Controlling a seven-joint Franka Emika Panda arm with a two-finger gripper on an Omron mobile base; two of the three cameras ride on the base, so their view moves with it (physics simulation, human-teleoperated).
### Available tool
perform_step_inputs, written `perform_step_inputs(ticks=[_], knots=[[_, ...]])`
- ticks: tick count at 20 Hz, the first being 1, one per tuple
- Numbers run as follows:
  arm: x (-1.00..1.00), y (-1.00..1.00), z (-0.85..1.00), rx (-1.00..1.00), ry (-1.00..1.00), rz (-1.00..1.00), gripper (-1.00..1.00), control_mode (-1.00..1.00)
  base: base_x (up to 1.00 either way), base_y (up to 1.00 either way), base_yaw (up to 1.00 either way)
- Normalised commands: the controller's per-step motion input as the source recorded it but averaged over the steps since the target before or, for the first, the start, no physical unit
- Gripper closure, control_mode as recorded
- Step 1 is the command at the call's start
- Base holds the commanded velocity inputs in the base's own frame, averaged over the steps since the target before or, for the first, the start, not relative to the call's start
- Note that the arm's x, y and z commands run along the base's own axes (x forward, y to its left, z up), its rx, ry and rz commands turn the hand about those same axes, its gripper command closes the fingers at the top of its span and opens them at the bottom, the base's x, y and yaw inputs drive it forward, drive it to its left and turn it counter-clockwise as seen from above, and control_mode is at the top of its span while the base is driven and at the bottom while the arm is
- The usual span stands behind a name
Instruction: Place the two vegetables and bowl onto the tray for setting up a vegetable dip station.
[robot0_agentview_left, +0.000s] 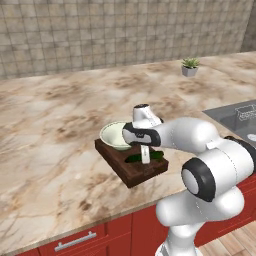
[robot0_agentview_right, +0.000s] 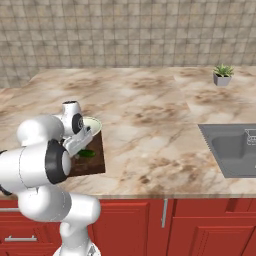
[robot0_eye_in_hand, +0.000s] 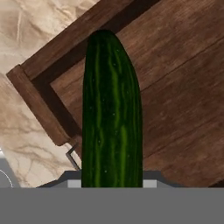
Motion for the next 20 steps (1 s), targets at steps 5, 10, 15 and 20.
perform_step_inputs(ticks=[5,10,15,20], knots=[[0.04,-0.01,-0.04,0.0,-0.05,0.15,1.0,-1.0,0.0,0.0,0.0],[0.12,-0.01,-0.13,0.01,-0.09,0.04,1.0,-1.0,0.0,0.0,0.0],[0.13,0.0,-0.11,0.01,-0.11,0.02,1.0,-1.0,0.0,0.0,0.0],[0.0,0.0,-0.01,0.0,-0.03,0.02,1.0,-1.0,0.0,0.0,0.0]])
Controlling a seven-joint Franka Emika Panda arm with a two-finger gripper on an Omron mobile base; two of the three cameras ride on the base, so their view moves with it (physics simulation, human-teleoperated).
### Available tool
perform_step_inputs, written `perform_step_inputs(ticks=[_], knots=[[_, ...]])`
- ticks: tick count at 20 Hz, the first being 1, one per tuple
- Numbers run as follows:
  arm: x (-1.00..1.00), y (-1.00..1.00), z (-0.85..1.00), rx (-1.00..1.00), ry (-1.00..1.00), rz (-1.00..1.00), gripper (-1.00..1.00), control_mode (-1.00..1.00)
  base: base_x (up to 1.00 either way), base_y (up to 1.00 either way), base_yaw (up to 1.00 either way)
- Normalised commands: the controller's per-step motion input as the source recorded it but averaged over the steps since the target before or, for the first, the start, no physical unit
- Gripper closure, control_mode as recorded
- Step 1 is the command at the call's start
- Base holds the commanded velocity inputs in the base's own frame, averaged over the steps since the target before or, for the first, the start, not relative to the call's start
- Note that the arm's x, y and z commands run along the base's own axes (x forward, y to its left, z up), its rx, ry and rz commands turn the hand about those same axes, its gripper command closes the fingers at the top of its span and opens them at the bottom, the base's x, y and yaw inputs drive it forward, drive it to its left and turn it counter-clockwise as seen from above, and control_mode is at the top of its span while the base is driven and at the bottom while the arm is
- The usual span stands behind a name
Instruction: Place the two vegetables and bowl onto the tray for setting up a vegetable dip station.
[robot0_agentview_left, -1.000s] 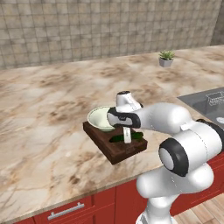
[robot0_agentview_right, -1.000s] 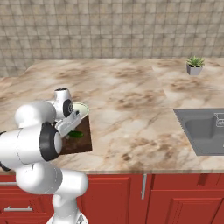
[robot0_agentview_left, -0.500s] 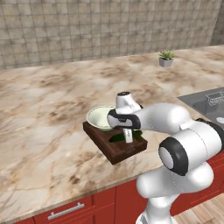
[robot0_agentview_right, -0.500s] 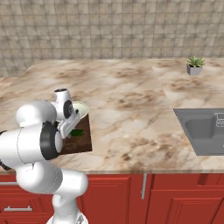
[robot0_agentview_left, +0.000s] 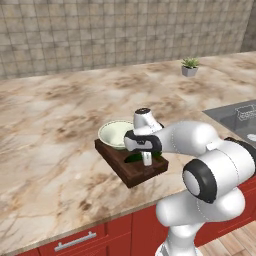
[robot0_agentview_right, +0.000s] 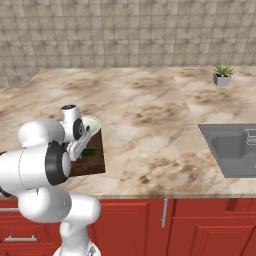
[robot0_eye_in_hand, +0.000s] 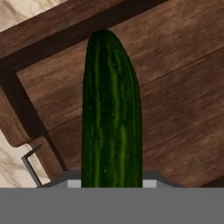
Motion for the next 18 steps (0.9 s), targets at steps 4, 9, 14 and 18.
perform_step_inputs(ticks=[4,9,14,18], knots=[[0.0,0.0,0.0,0.0,-0.01,0.02,-1.0,-1.0,0.0,0.0,0.0],[0.0,0.0,0.0,0.0,0.0,0.0,-1.0,-1.0,0.0,0.0,0.0],[0.0,0.0,0.0,0.0,0.0,0.0,-1.0,-1.0,0.0,0.0,0.0],[0.0,0.01,0.19,0.0,0.01,0.0,-1.0,-1.0,0.0,0.0,0.0]])
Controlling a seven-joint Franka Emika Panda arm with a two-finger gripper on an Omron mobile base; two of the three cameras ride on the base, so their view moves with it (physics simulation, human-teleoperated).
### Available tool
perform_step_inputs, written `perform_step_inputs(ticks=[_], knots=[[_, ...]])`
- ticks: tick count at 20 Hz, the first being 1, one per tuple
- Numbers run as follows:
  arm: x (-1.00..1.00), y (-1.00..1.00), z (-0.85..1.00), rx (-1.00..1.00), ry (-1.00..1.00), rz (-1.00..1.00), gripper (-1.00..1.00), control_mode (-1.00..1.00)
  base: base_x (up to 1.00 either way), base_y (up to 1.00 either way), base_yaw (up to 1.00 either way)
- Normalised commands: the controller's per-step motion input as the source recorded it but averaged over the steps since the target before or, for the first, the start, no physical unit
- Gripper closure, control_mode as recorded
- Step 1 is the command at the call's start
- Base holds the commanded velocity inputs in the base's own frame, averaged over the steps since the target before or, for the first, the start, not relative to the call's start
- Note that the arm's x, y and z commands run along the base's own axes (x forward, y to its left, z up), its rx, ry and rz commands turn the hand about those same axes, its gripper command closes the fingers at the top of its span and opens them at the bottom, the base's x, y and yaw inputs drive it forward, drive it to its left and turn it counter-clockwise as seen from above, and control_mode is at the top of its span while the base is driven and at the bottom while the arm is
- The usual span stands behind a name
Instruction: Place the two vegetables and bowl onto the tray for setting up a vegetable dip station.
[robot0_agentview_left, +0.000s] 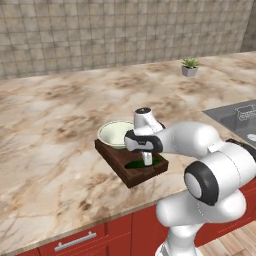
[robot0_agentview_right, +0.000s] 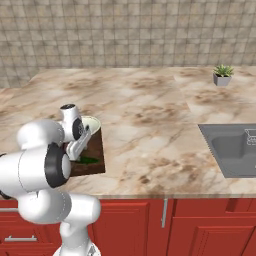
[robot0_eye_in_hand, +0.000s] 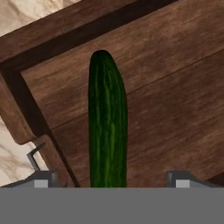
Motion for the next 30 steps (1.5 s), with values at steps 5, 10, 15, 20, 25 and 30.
perform_step_inputs(ticks=[5,10,15,20,25,30], knots=[[-0.1,0.0,0.65,0.0,0.11,0.0,-1.0,-1.0,0.0,0.0,0.0],[-0.29,0.0,0.66,0.02,0.14,-0.02,-1.0,-1.0,0.0,0.0,0.0],[-0.48,-0.17,0.27,0.03,0.17,-0.12,-1.0,-1.0,0.0,0.0,0.0],[-0.25,-0.1,-0.04,0.0,0.09,-0.34,-1.0,-1.0,0.0,0.0,0.0],[-0.16,0.0,-0.11,0.0,-0.03,-0.43,-1.0,-1.0,0.0,0.0,0.0],[-0.01,0.0,0.0,-0.03,-0.04,-0.45,-1.0,-1.0,0.0,0.0,0.0]])
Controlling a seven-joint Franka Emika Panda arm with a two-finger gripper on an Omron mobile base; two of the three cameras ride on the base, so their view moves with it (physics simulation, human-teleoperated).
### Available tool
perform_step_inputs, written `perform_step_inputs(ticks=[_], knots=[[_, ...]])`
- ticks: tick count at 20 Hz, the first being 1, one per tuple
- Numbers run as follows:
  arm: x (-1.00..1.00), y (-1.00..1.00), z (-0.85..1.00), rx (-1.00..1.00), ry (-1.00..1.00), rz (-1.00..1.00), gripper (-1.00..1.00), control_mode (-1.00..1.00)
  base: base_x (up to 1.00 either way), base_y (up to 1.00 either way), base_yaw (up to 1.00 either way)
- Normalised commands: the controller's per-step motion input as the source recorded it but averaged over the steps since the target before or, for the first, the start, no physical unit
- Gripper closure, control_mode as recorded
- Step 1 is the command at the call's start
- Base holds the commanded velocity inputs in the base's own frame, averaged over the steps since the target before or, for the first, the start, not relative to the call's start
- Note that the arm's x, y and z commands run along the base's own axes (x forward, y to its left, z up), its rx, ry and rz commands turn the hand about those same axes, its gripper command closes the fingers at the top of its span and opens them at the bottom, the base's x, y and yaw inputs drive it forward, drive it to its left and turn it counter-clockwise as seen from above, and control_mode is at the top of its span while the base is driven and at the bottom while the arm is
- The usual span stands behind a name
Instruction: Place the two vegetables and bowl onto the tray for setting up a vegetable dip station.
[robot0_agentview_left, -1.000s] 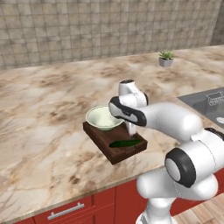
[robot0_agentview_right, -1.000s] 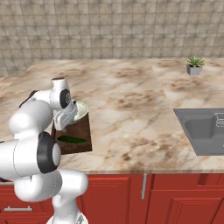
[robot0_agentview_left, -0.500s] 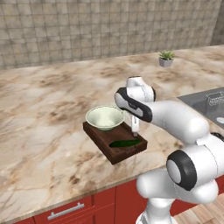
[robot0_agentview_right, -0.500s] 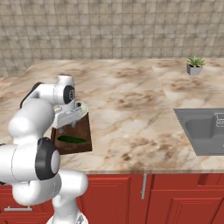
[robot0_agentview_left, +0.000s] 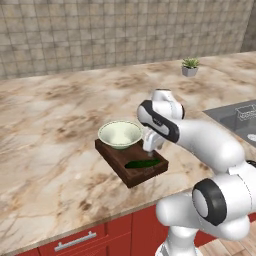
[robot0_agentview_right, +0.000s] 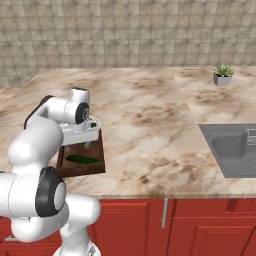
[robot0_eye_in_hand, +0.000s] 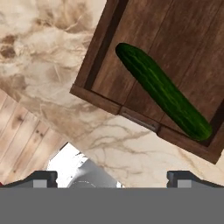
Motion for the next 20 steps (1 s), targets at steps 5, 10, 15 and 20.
perform_step_inputs(ticks=[5,10,15,20], knots=[[0.0,0.01,0.0,0.0,-0.01,-0.07,-1.0,-1.0,0.0,0.0,0.0],[-0.03,-0.02,-0.01,0.0,0.01,-0.09,-1.0,-1.0,0.0,0.0,0.0],[0.0,0.0,0.0,0.0,0.0,-0.04,-1.0,-1.0,0.0,0.0,0.0],[0.0,0.0,0.0,0.0,0.0,0.0,-1.0,1.0,0.0,-0.05,0.0]])
